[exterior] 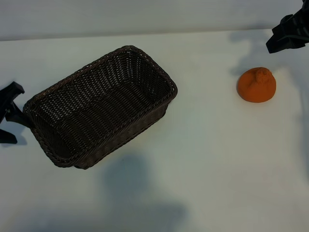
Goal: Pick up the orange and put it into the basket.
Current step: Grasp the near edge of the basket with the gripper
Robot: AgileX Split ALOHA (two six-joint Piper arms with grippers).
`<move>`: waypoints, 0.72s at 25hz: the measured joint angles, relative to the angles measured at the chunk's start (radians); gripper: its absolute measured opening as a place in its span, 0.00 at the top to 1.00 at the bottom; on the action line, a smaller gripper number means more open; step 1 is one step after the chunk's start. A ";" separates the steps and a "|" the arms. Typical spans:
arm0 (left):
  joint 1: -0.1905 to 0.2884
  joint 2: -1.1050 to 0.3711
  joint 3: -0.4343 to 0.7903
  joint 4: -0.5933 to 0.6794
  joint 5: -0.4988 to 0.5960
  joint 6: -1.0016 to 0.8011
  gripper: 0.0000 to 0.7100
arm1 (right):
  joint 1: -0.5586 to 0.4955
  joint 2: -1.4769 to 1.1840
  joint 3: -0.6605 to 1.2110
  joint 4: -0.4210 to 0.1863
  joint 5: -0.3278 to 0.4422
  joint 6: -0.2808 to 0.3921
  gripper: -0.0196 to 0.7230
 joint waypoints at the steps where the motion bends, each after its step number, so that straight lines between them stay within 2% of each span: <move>1: 0.000 0.000 -0.015 0.000 0.018 0.000 0.29 | 0.000 0.000 0.000 0.000 -0.001 0.000 0.39; 6: -0.008 0.000 -0.050 -0.034 0.032 0.000 0.29 | 0.000 0.000 0.000 0.000 -0.005 0.000 0.39; 13: -0.085 0.051 -0.050 -0.044 -0.015 -0.004 0.29 | 0.000 0.000 0.000 0.001 -0.010 0.000 0.39; 18: -0.109 0.100 -0.050 -0.042 -0.044 -0.013 0.29 | 0.000 0.000 0.000 0.001 -0.010 0.000 0.39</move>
